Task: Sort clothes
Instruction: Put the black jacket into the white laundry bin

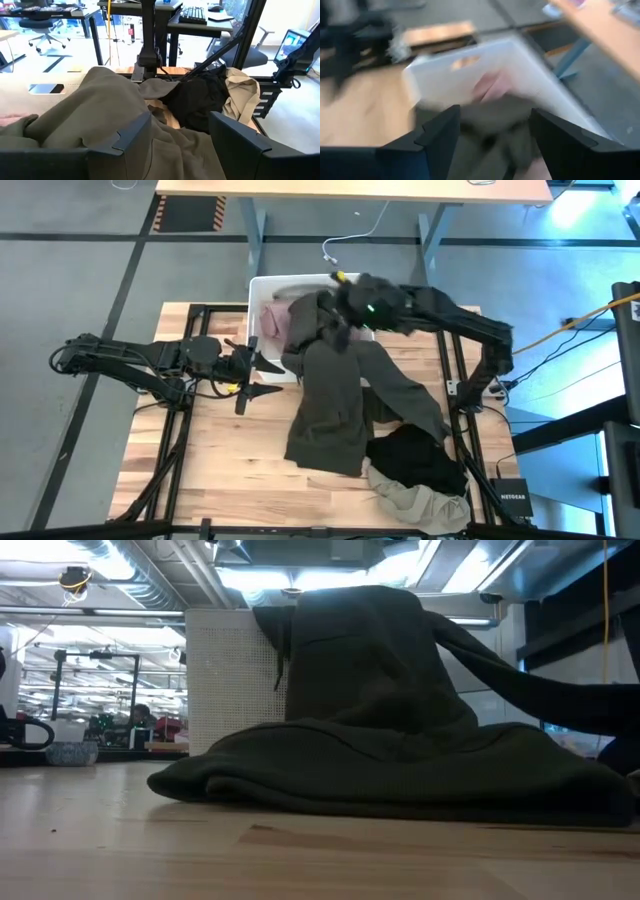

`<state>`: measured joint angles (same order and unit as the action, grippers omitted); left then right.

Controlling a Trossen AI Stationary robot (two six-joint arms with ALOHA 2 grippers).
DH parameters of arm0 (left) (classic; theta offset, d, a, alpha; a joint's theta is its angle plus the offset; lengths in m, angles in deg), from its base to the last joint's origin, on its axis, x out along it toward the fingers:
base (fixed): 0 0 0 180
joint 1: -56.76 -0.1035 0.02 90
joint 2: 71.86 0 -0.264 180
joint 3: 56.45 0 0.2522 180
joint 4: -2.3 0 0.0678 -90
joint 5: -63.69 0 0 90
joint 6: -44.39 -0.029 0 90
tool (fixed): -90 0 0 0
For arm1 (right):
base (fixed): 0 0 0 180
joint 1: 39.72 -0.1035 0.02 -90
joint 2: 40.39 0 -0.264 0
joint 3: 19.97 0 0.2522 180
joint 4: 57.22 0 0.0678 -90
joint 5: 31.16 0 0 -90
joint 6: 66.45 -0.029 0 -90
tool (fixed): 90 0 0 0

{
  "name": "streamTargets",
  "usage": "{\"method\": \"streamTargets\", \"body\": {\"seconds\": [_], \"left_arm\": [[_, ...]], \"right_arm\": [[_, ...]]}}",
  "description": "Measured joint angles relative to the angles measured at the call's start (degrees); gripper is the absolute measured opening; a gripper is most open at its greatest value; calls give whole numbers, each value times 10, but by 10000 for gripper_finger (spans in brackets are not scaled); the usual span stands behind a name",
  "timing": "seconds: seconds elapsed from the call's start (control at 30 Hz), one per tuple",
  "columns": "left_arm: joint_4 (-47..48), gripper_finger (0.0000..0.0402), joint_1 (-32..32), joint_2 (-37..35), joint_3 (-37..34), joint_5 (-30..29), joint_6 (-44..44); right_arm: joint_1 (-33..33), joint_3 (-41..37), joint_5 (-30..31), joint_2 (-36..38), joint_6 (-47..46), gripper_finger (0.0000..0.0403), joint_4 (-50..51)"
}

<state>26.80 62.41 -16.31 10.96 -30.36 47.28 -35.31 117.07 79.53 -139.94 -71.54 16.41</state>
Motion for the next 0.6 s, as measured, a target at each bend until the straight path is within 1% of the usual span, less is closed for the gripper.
{"method": "streamTargets", "body": {"seconds": [0.07,0.13,0.2,0.3,0.37,0.43,0.5,0.6], "left_arm": [[10,194,0,0,0,0,0],[12,194,0,0,0,0,0],[12,194,0,0,0,0,3],[12,194,0,0,0,0,12],[11,194,0,0,0,0,14],[12,194,0,0,0,0,15],[12,194,0,0,0,0,16],[11,194,0,0,0,0,14]], "right_arm": [[-38,20,-3,5,-29,260,75],[-80,21,-4,9,-66,259,150],[-128,8,-1,9,-109,259,209],[-197,-40,42,10,-174,259,260],[-235,-95,68,11,-199,259,258],[-263,-160,63,13,-219,259,251],[-278,-236,44,27,-232,259,208],[-281,-365,0,60,-246,259,99]]}}
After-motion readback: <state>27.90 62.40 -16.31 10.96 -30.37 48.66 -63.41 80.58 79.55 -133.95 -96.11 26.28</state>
